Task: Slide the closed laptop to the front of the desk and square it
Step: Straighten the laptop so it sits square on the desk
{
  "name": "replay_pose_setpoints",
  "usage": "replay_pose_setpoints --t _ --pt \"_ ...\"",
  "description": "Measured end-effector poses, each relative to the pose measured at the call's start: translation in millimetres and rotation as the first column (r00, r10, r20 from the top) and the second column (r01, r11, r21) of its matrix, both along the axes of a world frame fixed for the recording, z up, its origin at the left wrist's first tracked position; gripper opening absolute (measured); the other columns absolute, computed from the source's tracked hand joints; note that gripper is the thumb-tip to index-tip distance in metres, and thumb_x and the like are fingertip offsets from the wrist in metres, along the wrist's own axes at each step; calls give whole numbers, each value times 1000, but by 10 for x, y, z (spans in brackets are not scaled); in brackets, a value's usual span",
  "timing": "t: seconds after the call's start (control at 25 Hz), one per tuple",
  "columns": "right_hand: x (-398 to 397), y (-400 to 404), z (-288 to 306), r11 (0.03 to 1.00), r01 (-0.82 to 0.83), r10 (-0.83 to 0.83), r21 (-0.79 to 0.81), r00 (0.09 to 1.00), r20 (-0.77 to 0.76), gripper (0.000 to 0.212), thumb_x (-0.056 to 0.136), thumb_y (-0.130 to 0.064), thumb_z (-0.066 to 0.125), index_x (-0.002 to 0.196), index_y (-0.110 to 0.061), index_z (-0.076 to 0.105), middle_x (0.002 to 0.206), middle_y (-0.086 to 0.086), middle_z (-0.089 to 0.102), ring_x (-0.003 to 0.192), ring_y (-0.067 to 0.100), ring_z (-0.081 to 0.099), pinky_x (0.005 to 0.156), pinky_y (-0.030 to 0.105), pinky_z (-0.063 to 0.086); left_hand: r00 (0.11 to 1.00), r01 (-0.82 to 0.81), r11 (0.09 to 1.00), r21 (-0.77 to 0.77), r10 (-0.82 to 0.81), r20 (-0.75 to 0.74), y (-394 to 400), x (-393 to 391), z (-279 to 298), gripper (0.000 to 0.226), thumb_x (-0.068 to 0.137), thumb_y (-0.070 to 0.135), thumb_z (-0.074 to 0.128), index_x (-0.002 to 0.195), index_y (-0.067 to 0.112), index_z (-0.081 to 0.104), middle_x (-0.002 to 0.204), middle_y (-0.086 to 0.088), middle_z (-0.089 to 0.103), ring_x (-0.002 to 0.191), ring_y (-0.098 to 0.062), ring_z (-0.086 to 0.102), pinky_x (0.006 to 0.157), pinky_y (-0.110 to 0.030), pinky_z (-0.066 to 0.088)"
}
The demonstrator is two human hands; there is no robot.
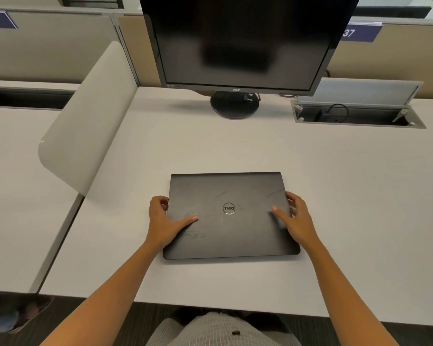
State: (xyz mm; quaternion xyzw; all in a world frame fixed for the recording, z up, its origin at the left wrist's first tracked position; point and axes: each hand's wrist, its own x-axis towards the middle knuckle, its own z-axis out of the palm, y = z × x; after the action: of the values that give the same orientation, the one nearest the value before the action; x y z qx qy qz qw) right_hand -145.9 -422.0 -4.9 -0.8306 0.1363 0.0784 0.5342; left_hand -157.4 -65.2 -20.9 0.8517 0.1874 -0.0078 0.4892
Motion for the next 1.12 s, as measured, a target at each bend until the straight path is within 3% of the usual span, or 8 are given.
replay_pose_setpoints --t 0.16,0.32,0.52,0.8,1.12 --pt "72 -8 -9 979 16 -16 203 1000 1 81 86 -31 75 154 -22 31 156 -4 41 140 14 43 115 34 37 997 63 992 -110 -58 49 -17 -33 -11 99 59 35 98 137 26 38 139 6 45 125 -11 50 107 -30 44" --pt "-30 8 -52 993 -6 5 115 1000 9 92 80 -34 80 156 -25 29 157 -8 38 139 11 41 114 32 37 996 85 991 -101 -82 33 -62 -61 -12 113 67 38 94 157 24 27 157 10 36 140 -10 40 114 -29 35" --pt "-79 67 -53 988 -107 110 -112 994 22 118 66 -44 90 158 -26 19 157 -12 29 138 8 34 110 28 31 996 85 993 -78 -86 -7 -64 -76 6 122 63 41 95 160 24 22 162 7 31 146 -14 33 118 -32 30" --pt "-138 66 -64 983 -99 106 -153 994 35 122 63 -44 91 159 -24 17 162 -4 27 146 18 32 115 33 31 993 120 991 -63 -120 2 -62 -83 18 120 67 40 93 160 21 19 164 5 27 149 -16 30 121 -35 28" --pt "-282 39 -60 986 -79 85 -144 996 35 118 66 -40 90 159 -22 19 162 -4 30 146 18 33 109 26 30 993 116 991 -73 -115 11 -61 -92 28 118 67 39 93 160 21 21 163 4 30 148 -17 32 121 -36 30"
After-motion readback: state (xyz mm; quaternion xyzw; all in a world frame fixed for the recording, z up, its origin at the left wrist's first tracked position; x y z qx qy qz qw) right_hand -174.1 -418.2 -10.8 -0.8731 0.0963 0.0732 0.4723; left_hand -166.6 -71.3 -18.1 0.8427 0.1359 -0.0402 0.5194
